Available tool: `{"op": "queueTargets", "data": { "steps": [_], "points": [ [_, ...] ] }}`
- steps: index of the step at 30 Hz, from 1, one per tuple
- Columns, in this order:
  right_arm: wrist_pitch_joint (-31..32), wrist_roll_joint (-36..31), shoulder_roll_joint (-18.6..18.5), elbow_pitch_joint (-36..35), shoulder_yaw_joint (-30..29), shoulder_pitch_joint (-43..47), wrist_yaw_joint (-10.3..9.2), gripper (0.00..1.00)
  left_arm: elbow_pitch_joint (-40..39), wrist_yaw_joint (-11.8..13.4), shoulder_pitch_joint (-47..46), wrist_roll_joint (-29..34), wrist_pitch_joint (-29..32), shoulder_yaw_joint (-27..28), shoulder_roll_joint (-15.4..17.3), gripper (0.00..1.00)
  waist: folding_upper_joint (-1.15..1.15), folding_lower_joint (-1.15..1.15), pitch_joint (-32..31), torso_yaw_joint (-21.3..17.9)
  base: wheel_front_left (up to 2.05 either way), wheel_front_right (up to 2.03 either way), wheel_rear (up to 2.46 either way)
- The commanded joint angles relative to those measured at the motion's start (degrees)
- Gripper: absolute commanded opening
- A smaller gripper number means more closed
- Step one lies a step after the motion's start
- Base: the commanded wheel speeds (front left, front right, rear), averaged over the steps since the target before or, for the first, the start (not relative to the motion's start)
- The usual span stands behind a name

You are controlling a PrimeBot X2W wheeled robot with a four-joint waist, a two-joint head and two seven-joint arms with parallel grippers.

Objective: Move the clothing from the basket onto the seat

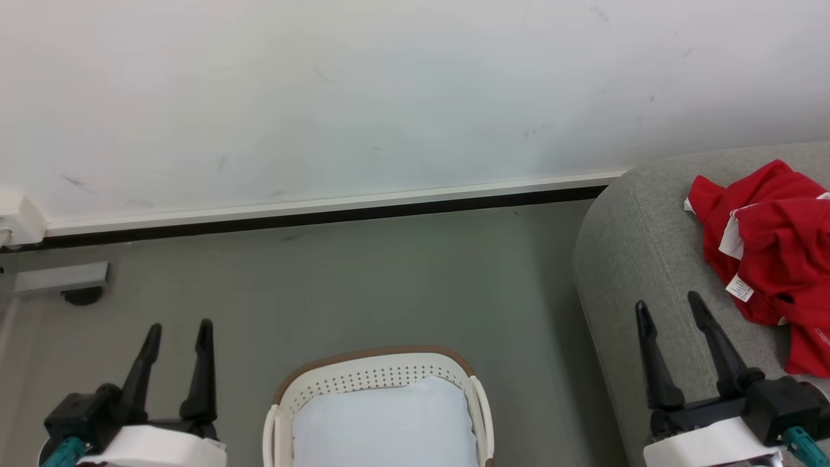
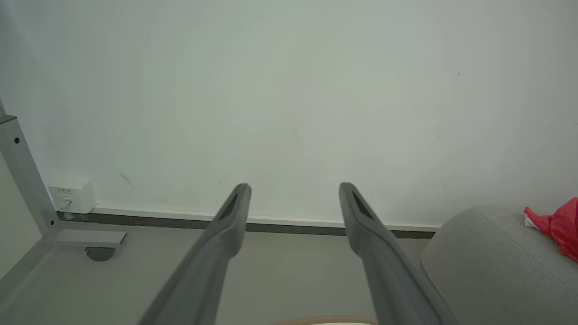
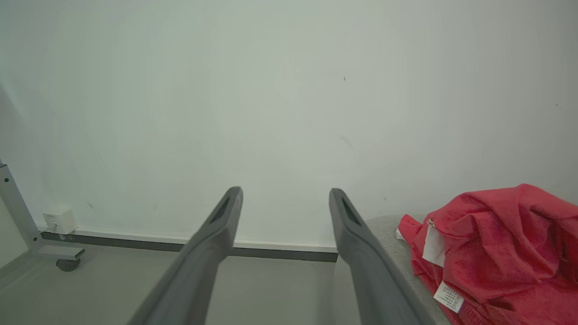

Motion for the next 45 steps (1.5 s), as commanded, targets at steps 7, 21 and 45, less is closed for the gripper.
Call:
{"op": "queueTargets", "data": {
  "steps": [7,21,45],
  "points": [
    [-0.2,1.9,0.8,-3.1,1.3,3.4,-0.14,1.00,0.6,-0.4,2.5,3.0,0.0,2.4,-1.8,1.00,0.00,0.00,0.2,-0.2,0.00,0.00,0.00],
    [-0.2,4.3,0.9,-3.2,1.7,4.1,-0.15,1.00,-0.1,-0.4,2.7,2.2,0.0,1.2,-2.2,1.00,0.00,0.00,0.0,0.0,0.00,0.00,0.00],
    [2.0,14.9,0.2,-1.0,1.0,4.2,-0.01,0.00,2.2,-0.4,2.3,-7.4,2.9,0.5,-3.3,0.00,0.00,0.00,-0.9,0.5,0.00,0.00,0.00]
  ]
}}
